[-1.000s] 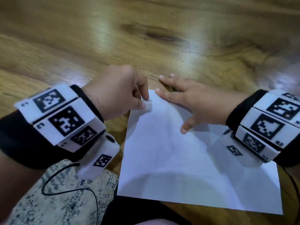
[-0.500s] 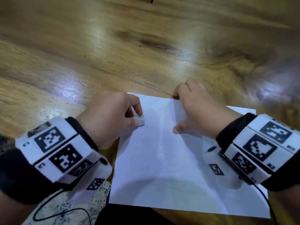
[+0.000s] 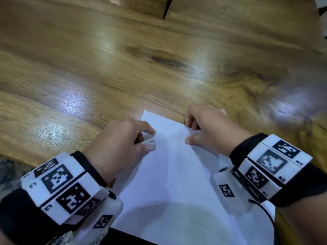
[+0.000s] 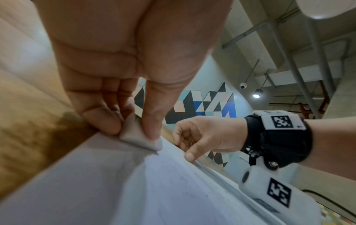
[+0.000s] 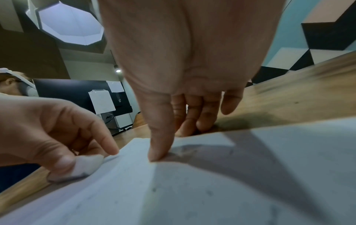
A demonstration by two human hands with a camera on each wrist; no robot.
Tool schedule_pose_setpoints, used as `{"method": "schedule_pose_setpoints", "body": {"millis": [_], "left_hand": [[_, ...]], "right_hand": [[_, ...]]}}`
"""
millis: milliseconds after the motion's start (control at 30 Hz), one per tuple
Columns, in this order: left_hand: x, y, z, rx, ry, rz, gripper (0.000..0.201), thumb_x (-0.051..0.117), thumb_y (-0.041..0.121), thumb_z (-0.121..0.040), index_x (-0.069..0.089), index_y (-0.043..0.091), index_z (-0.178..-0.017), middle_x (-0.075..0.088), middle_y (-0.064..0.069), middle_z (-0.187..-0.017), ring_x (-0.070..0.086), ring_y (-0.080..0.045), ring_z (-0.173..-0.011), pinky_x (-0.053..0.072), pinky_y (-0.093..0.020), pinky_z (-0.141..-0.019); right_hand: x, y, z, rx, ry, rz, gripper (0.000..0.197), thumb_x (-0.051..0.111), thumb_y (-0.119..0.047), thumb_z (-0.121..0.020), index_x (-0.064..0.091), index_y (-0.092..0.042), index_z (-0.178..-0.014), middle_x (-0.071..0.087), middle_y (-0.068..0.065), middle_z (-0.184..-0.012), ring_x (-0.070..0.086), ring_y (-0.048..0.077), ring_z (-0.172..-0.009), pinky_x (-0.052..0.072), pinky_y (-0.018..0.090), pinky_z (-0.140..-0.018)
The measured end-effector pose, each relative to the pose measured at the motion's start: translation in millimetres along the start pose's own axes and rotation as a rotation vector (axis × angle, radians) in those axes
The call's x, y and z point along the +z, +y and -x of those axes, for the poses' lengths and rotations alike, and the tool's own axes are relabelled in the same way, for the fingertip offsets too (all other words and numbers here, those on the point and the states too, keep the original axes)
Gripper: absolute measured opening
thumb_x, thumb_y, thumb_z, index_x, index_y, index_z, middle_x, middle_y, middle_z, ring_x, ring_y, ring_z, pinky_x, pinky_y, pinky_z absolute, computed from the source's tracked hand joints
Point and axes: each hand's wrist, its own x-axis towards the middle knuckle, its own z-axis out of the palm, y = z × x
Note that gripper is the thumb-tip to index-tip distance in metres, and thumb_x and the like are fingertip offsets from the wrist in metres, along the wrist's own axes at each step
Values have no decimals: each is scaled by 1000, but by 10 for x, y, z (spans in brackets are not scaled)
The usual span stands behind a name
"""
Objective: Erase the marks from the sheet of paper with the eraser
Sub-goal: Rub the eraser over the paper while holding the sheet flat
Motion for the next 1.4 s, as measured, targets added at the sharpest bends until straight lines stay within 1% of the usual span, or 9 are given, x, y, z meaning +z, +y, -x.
{"method": "schedule_pose_setpoints", "body": {"millis": [133,267,367,500,700,867,967,1033,1400], "left_hand": [[-7,12,-53,25,4,-35,25,69,29,-74,66,26,-98,58,6,-76,48,-7,-67,33,-6,-60],[11,25,-67,33,6,-71,25,67,31,-76,66,24,-99,54,5,-76,48,-13,-73,30,-21,-57],[10,17,-66,32,-3,-75,25,66,32,-76,66,24,-100,53,4,-78,48,-14,-74,29,-23,-58],[-14,6,-87,42,-16,-50,23,67,31,-76,67,23,-98,58,3,-78,46,-3,-65,31,-5,-58],[-14,14,-121,65,-32,-75,23,65,31,-77,66,23,-99,54,5,-73,45,-11,-71,30,-5,-62],[5,-12,-126,72,-42,-78,22,66,32,-77,66,26,-97,44,13,-68,41,-3,-67,30,-8,-61],[3,-6,-136,59,-53,-78,22,66,31,-77,65,26,-98,45,13,-70,44,-7,-69,33,-16,-59],[-4,17,-168,68,-55,-75,21,65,30,-77,66,26,-98,45,14,-68,42,-2,-65,30,-9,-58],[-117,174,-553,61,-54,-116,20,66,20,-77,66,22,-97,50,11,-63,47,-16,-69,30,-21,-64]], "right_hand": [[-4,1,-53,22,-8,-67,33,76,-24,-75,47,-27,-91,49,-15,-73,47,9,-79,29,27,-86],[100,-37,37,39,92,-28,60,82,-42,-61,46,-22,-105,38,-7,-100,36,13,-103,36,27,-91],[161,-98,78,103,76,-2,72,83,-39,-62,43,-14,-116,38,0,-115,35,19,-114,34,28,-92],[177,-111,86,103,77,-48,60,80,-33,-69,45,-13,-113,46,3,-111,42,21,-109,34,28,-86],[177,-55,65,51,78,-71,43,75,-33,-74,39,-23,-94,35,-7,-99,29,12,-98,29,28,-89],[142,7,-10,34,82,-104,21,69,-26,-81,48,-22,-80,35,-13,-77,35,13,-92,30,27,-84],[111,16,-57,26,66,-82,30,66,-24,-83,42,-27,-65,35,-16,-73,36,12,-88,31,28,-85],[69,14,-94,28,69,-57,35,65,-23,-84,39,-30,-62,36,-15,-72,37,11,-87,32,30,-86],[-182,249,-368,120,202,-123,10,70,-17,-80,61,-17,-82,49,-5,-74,46,14,-78,33,24,-63]]}}
